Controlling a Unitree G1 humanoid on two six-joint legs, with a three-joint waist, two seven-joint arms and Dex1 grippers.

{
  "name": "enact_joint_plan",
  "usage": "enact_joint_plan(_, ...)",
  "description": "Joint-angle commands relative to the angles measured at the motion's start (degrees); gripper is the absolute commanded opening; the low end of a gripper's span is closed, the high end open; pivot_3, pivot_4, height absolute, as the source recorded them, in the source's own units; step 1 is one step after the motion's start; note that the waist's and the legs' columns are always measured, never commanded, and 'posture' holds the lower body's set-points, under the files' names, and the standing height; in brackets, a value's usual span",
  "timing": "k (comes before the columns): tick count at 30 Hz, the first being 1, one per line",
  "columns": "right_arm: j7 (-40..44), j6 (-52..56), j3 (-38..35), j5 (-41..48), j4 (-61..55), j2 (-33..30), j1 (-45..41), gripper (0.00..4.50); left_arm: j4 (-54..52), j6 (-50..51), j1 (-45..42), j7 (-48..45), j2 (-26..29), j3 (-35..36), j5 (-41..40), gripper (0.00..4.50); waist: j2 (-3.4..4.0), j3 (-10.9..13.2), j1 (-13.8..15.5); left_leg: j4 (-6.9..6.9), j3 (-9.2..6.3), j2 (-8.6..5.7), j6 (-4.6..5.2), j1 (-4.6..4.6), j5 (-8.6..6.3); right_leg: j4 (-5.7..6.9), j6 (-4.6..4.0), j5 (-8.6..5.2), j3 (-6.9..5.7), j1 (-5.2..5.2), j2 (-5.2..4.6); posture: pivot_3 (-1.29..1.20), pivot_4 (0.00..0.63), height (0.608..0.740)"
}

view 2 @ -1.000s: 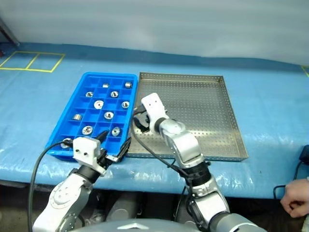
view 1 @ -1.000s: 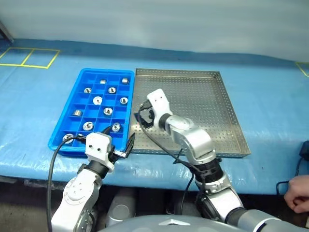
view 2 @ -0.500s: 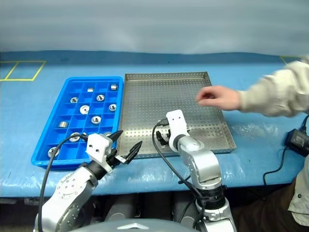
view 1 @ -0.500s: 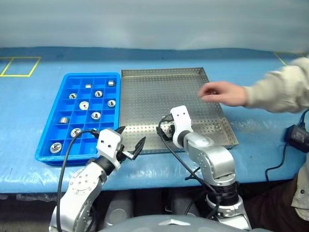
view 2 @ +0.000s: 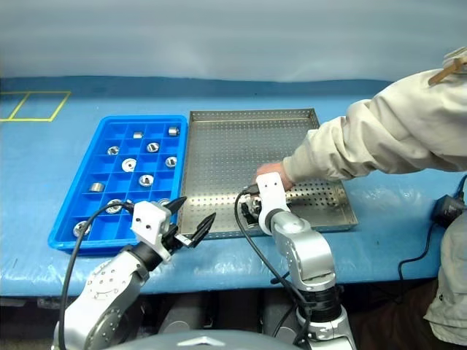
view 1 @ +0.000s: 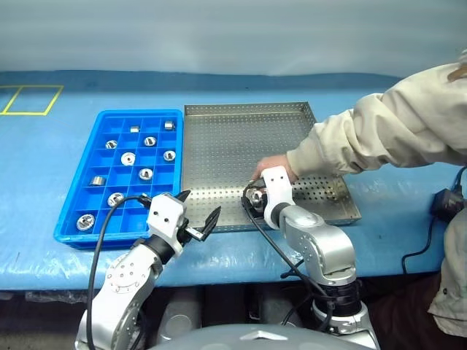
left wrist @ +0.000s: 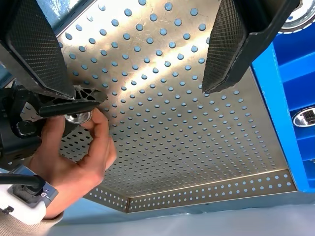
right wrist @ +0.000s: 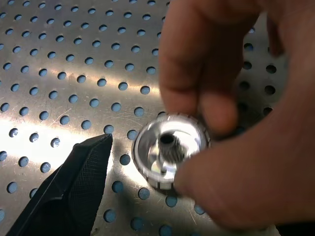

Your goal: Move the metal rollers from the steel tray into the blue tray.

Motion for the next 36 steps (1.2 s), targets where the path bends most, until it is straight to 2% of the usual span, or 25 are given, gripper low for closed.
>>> enact_joint_plan(1,-0.11,-0.74,0.44,0.4,-0.83,0.02,-0.05,4.46,-1.46,-0.12,-0.15,0.28,-0.11,-0.18,-0.33,4.5,0.0,0.0,0.01,0.0,0.0,0.0,0.0,0.0,0.0,0.0,0.0,0.0,0.0,0.0,0.0,0.18,0.15,0.74)
enact_joint_plan(20,0.46,-1.25,1.65,0.75,-0.01,0.12,-0.69,4.46,-2.18,-0.28,0.73,1.35,-0.23,-0.54,-0.22,4.5,0.0,0.0,0.17,0.0,0.0,0.0,0.0,0.0,0.0,0.0,0.0,0.0,0.0,0.0,0.0,0.2,0.15,0.74)
enact_joint_plan(25,0.58,-6.64,1.89,-0.27,2.01,-0.65,-3.45,4.46,-2.21,-0.41,0.74,1.52,-0.28,-0.45,-0.07,4.5,0.0,0.0,0.15,0.0,0.0,0.0,0.0,0.0,0.0,0.0,0.0,0.0,0.0,0.0,0.0,0.21,0.15,0.74)
enact_joint_plan(30,-1.58,-15.64,-1.77,-1.11,11.07,0.63,-10.17,4.46,-1.98,-0.62,0.42,1.49,-0.29,-0.43,-0.1,4.5,0.0,0.0,0.15,0.02,0.05,0.0,0.0,0.04,0.0,0.03,0.02,0.02,0.04,0.01,0.04,0.2,0.15,0.74)
enact_joint_plan(36,-4.1,-31.1,-6.48,-2.22,34.84,0.17,-23.45,4.46,-1.59,-1.01,-0.41,1.21,-0.09,-0.43,0.07,4.5,0.0,0.0,0.14,0.01,0.09,-0.32,0.0,0.04,0.01,0.02,0.33,0.22,0.11,0.01,0.04,0.22,0.15,0.74)
